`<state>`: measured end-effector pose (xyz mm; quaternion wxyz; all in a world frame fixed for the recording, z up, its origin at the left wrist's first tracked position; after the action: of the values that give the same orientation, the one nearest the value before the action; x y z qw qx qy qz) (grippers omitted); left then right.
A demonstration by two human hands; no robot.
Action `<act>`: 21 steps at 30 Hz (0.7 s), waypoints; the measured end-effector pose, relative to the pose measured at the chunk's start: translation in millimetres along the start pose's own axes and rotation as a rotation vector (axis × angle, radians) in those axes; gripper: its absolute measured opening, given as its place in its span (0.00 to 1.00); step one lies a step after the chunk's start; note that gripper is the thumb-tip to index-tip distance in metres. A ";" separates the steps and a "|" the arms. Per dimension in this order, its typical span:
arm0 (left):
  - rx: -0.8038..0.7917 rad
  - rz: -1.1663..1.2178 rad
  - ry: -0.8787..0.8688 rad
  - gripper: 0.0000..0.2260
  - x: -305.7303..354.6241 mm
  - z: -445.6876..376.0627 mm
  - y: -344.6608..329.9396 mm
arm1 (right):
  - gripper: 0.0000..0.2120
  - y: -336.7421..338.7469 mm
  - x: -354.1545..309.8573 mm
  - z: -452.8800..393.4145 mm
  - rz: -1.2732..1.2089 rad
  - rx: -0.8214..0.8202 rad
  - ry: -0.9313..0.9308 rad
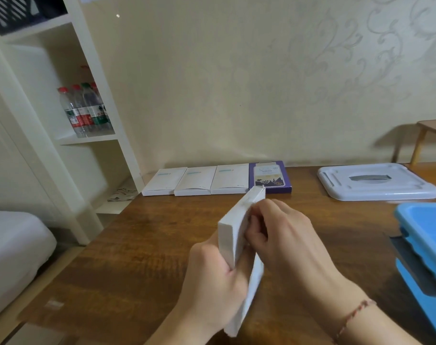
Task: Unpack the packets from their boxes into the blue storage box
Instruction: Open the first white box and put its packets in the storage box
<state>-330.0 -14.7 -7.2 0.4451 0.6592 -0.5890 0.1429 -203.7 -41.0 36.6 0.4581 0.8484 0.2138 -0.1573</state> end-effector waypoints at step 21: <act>-0.043 0.312 0.195 0.13 -5.0 0.4 -8.9 | 0.07 -4.1 11.5 20.5 -0.081 0.346 -0.159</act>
<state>-323.4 -12.5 -14.7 0.4864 0.5334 -0.6410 0.2608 -197.4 -53.8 17.4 0.3143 0.8900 0.1809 -0.2764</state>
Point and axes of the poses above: each hand's wrist, its own z-axis away from the middle knuckle, its own y-axis out of the back of the hand, x = y × z, the point moved 5 cm from there along -z, towards the middle knuckle
